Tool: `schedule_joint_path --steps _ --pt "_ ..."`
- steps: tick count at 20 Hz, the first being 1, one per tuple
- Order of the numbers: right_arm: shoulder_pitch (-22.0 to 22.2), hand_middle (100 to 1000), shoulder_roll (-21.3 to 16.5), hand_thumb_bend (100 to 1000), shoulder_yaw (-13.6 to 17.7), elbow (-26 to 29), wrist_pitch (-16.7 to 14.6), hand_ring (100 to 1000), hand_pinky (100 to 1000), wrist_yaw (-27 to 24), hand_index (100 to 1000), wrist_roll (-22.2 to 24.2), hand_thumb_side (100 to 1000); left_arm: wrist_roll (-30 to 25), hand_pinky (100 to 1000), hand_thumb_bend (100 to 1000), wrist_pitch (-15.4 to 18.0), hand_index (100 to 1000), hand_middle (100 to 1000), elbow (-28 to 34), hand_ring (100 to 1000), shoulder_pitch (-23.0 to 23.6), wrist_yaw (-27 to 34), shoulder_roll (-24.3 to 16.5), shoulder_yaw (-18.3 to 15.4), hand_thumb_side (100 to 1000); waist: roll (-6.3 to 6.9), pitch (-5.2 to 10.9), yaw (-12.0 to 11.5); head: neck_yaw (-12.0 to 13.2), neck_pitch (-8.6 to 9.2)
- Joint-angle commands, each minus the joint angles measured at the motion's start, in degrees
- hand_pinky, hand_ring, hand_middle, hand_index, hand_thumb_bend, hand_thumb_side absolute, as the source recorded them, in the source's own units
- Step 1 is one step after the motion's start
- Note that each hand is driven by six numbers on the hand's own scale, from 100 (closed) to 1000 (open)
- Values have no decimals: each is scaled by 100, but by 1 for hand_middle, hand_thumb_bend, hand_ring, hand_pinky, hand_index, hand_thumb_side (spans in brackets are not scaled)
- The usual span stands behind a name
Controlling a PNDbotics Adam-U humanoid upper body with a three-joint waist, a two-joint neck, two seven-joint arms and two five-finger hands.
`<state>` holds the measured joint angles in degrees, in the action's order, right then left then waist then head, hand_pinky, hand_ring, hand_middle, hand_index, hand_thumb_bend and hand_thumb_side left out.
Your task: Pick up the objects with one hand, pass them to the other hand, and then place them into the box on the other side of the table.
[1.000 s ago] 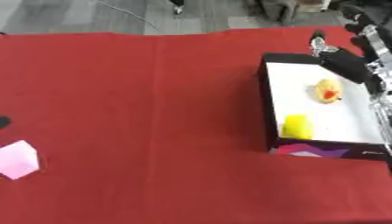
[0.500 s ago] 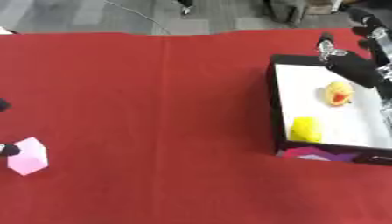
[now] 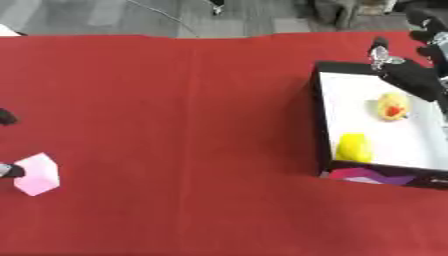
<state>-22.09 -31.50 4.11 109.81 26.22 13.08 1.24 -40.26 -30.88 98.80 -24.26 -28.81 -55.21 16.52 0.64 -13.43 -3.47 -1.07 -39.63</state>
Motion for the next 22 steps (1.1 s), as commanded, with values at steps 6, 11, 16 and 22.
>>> schedule_joint_path --steps 6,11,16,22 --pt "-29 1000 -94 100 13 80 5 1000 1000 -21 1000 25 465 -760 879 641 -730 860 831 -492 845 -203 -210 37 236 307 7 114 17 3 8" --pt "-29 1000 -75 100 8 81 8 1000 1000 -20 1000 40 467 -683 871 636 -680 850 822 -711 837 -280 -278 171 354 299 5 115 21 5 20" --pt "-29 1000 -59 100 7 79 11 1000 1000 -20 1000 51 468 -635 860 607 -586 831 801 -893 818 -330 -354 305 489 289 5 110 31 8 27" --pt "-3 1000 -51 100 12 80 18 1000 1000 -20 1000 58 471 -678 855 537 -508 816 794 -976 811 -321 -414 366 616 239 12 109 42 22 30"
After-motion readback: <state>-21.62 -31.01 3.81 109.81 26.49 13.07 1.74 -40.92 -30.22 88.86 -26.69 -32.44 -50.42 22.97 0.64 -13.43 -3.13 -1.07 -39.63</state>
